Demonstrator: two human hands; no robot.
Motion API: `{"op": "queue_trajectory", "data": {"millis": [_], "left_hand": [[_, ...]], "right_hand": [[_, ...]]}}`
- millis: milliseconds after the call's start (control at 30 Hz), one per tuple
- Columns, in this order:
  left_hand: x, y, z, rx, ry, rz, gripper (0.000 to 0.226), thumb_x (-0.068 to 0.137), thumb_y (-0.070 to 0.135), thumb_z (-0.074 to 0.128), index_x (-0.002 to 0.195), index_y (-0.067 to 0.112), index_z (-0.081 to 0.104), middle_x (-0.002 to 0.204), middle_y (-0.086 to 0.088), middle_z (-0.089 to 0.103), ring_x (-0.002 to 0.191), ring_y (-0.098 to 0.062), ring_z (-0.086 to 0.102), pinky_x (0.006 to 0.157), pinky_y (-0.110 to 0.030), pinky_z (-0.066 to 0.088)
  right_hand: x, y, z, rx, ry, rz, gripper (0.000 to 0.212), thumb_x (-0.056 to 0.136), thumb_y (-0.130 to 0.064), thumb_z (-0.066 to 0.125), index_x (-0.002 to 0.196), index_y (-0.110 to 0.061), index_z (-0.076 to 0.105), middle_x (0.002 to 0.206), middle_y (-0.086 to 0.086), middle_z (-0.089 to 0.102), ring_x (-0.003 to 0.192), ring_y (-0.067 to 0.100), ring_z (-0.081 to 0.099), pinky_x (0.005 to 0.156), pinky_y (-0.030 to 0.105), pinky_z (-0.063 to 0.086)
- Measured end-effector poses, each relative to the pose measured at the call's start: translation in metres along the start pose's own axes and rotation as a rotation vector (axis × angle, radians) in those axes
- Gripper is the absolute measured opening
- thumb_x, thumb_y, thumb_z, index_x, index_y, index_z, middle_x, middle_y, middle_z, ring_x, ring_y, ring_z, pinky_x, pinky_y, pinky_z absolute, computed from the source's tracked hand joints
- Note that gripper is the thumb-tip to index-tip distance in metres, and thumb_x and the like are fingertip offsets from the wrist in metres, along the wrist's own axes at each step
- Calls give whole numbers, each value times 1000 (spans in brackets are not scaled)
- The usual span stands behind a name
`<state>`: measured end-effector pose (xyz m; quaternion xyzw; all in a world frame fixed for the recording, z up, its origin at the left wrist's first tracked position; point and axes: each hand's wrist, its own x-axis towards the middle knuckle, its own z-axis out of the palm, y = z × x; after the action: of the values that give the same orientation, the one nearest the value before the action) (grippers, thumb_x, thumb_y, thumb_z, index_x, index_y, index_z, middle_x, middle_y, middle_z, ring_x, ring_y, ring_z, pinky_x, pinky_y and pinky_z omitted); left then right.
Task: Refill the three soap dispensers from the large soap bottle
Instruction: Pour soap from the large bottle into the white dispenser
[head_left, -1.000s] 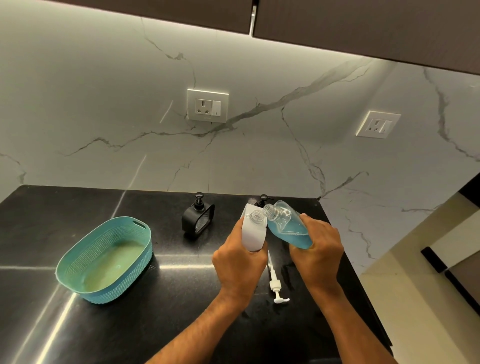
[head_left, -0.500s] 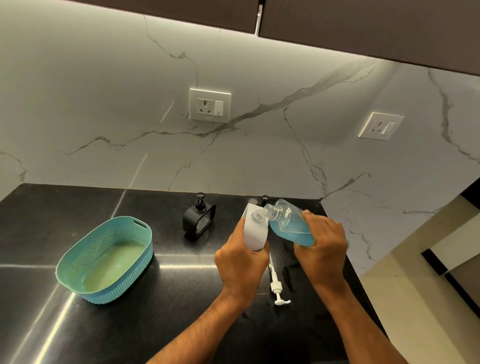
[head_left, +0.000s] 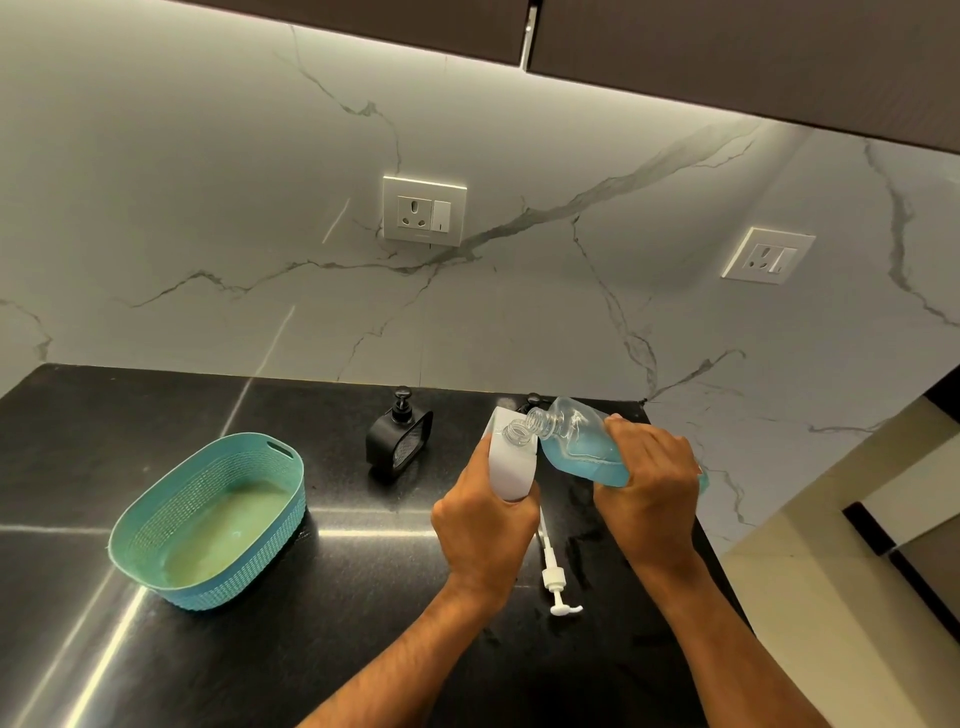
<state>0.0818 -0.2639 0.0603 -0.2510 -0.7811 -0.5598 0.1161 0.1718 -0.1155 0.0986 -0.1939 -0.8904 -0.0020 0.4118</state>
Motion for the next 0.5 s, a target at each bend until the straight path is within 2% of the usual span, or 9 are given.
{"op": "queue_trajectory", "data": {"millis": [200,333,500], "left_hand": [[1,0,2,-5,3,-9,66,78,31,90,136,10,65,120,-3,76,95,-19,77,76,-26,65],[3,1,4,-14,18,2,66,76,29,92,134,11,66,119,-2,76,94,-17,76,77,-15,60],[4,2,5,-10,16,3,67,76,29,92,134,10,66,120,-4,76,95,-19,77,78,-19,61]], "right_hand": [[4,3,1,-22,-7,-24,63,64,-14,97,119,3,71,109,16,75,101,35,72,82,42,57],[6,6,2,-19,-4,-39,63,63,-14,96,118,3,71,110,16,75,101,35,71,82,40,56],[8,10,3,-29,-11,-47,62,63,-13,96,119,2,71,110,14,75,102,33,71,83,40,55]]}}
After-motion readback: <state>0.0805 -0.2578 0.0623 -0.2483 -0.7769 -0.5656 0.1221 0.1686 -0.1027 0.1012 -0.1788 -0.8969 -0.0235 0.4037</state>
